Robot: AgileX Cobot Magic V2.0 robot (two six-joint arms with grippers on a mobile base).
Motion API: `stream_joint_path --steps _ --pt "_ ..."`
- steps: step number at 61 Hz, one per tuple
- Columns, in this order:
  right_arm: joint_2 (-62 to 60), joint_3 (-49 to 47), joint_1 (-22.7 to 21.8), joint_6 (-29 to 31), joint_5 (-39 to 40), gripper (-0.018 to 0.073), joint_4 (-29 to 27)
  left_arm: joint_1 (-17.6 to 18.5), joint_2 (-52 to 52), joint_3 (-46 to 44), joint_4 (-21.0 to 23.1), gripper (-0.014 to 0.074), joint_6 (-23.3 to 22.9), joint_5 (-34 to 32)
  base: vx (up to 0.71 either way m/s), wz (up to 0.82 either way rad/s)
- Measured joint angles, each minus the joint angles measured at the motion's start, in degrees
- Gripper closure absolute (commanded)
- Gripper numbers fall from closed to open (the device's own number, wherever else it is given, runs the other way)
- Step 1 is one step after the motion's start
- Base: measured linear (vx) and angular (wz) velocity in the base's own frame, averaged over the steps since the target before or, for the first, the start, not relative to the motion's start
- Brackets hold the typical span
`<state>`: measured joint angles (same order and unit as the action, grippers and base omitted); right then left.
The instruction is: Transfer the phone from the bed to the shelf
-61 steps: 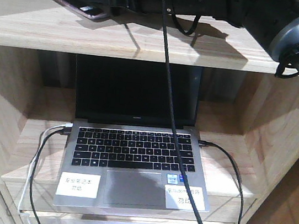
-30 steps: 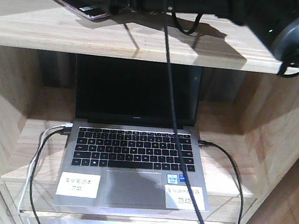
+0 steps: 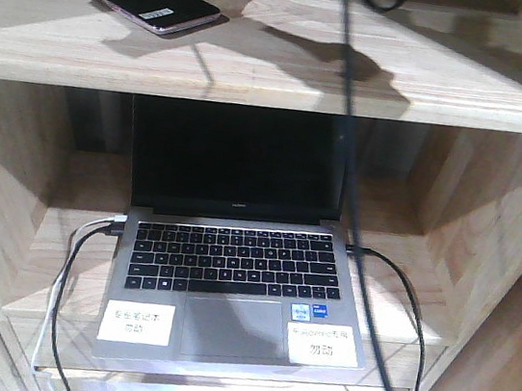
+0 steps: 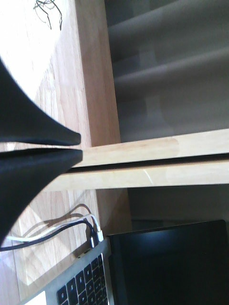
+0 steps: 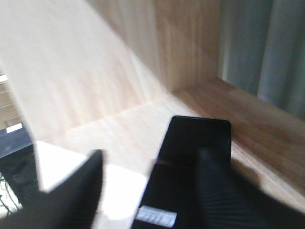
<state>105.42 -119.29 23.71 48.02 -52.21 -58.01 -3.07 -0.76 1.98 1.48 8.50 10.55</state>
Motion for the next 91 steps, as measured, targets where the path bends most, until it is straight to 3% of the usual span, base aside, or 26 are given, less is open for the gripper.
stream_joint_path --steps 13,34,51,61,78,91 --pt "-2.2 0.0 -2.5 -2.1 -2.7 0.0573 1.5 0.0 0.0 0.0 0.0 0.0595 0.0 0.0 0.00 0.00" --pt "-6.5 0.0 -3.1 -2.8 -6.9 0.0566 4.1 0.0 0.0 0.0 0.0 0.0595 0.0 0.0 0.00 0.00" --pt "-9.9 0.8 -3.1 -8.1 -6.1 0.0566 10.2 0.0 0.0 0.0 0.0 0.0595 0.0 0.0 0.00 0.00" --pt "-16.3 13.6 -3.1 -8.5 1.9 0.0566 10.7 0.0 0.0 0.0 0.0 0.0595 0.0 0.0 0.00 0.00" --pt "-35.8 43.4 -3.1 -0.7 19.8 0.0566 7.3 0.0 0.0 0.0 0.0 0.0595 0.0 0.0 0.00 0.00" --pt "-51.8 61.0 -3.1 0.6 28.4 0.0566 6.1 0.0 0.0 0.0 0.0 0.0595 0.0 0.0 0.00 0.00"
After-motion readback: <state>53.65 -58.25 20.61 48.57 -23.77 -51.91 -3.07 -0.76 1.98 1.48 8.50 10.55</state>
